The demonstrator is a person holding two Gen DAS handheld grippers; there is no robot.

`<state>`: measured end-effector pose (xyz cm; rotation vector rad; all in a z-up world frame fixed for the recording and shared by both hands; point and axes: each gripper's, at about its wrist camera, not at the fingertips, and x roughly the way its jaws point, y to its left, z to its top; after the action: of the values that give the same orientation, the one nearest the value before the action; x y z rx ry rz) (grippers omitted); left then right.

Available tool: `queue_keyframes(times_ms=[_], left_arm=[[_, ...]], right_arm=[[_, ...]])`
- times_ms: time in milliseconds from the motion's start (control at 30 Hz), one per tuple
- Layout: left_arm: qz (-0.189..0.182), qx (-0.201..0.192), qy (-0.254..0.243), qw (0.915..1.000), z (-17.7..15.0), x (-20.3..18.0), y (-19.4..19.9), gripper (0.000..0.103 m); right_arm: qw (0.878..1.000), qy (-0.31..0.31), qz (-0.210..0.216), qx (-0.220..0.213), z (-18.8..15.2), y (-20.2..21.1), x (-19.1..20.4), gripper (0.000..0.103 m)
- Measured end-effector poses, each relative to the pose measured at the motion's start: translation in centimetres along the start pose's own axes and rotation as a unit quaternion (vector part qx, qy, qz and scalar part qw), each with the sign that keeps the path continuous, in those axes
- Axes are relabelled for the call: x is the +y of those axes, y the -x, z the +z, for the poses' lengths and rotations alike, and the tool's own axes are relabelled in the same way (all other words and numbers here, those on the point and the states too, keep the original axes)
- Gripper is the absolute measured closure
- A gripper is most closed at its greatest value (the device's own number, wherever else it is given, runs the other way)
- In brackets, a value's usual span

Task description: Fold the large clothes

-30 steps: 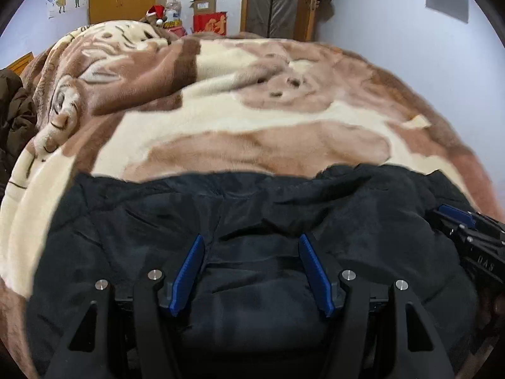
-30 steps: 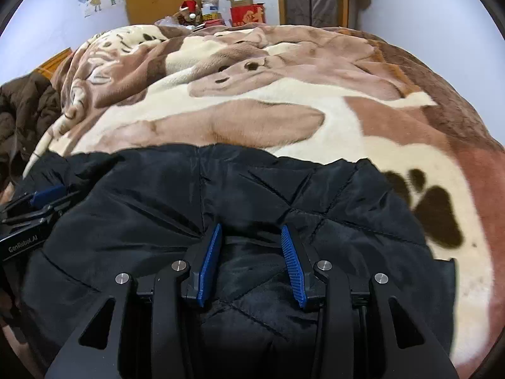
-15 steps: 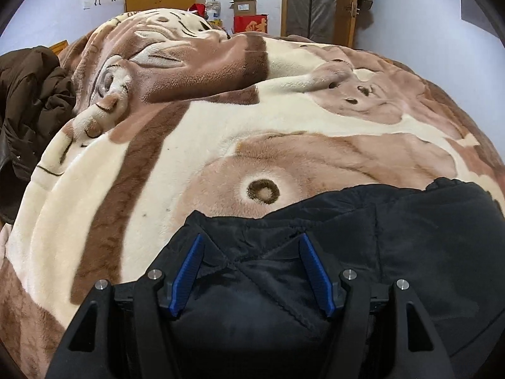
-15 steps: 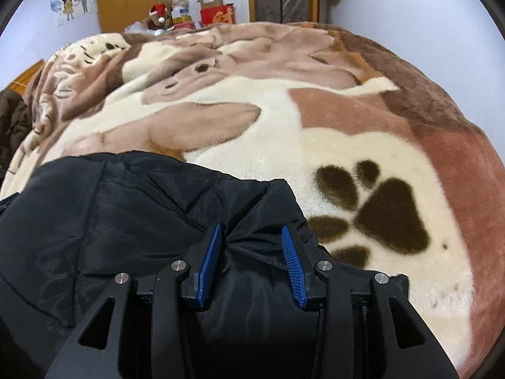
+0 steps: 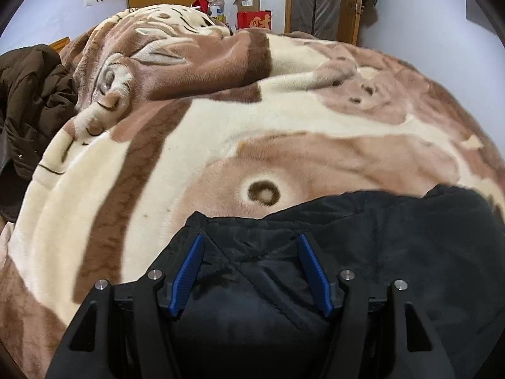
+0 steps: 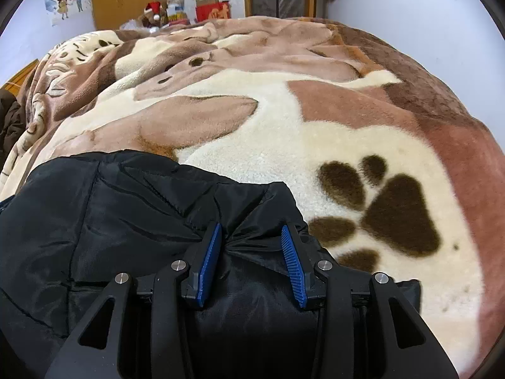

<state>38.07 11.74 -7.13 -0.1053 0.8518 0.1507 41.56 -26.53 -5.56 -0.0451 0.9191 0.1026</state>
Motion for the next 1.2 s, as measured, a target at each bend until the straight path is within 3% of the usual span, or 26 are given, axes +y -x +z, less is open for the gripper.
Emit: queue_keyframes(times_ms=[100, 233, 333, 400, 467, 767, 867, 967, 1033, 1100, 1200], left_arm=[[-0.021, -0.023, 0.014, 0.9994, 0.9, -0.2, 3.4, 0.039], [-0.073, -0.059, -0.002, 0.9955, 1.7, -3.4, 6.9, 0.039], [-0.102, -0.049, -0.042, 0.9927, 1.6, -7.6, 6.2, 0.039], [-0.112, -0.013, -0.056, 0.9921, 0.9, -9.7, 3.7, 0.039], [-0.102, 0.008, -0.061, 0.9928, 0.0, -10.5, 1.2, 0.038], [-0.079, 0.008, -0.071, 0.9943, -0.9, -11.8, -1.3, 0.038], [-0.085, 0.014, -0.066, 0.9941, -0.1, -10.9, 0.8, 0.039], [-0.096, -0.029, -0.056, 0.9934, 0.0, -7.9, 5.2, 0.039], [-0.081, -0.056, -0.052, 0.9938, -0.4, -5.3, 7.2, 0.039], [-0.054, -0.063, -0.038, 0.9959, -1.3, -1.9, 7.6, 0.039], [-0.024, -0.031, -0.005, 0.9992, -2.6, 2.2, 5.1, 0.036]], right_arm=[[1.0, -0.003, 0.003, -0.028, 0.7, 3.5, 0.5, 0.063], [0.996, 0.004, 0.055, -0.069, 1.2, 7.4, 3.3, 0.061], [0.995, 0.031, 0.082, -0.054, 1.3, 6.4, 6.0, 0.061], [0.996, 0.044, 0.077, -0.031, 1.0, 4.1, 7.2, 0.061], [0.996, 0.036, 0.078, -0.012, 0.3, 1.7, 6.8, 0.061], [0.997, 0.033, 0.069, -0.022, -0.6, -0.9, 6.9, 0.06], [0.997, 0.031, 0.071, -0.021, 0.0, 1.4, 6.4, 0.06], [0.994, 0.025, 0.077, -0.067, -0.4, 5.9, 4.5, 0.06], [0.994, 0.005, 0.063, -0.087, -1.2, 8.0, 1.8, 0.06], [0.995, -0.017, 0.044, -0.084, -2.1, 8.0, -0.5, 0.06], [0.997, -0.043, 0.029, -0.056, -3.4, 5.5, -3.1, 0.06]])
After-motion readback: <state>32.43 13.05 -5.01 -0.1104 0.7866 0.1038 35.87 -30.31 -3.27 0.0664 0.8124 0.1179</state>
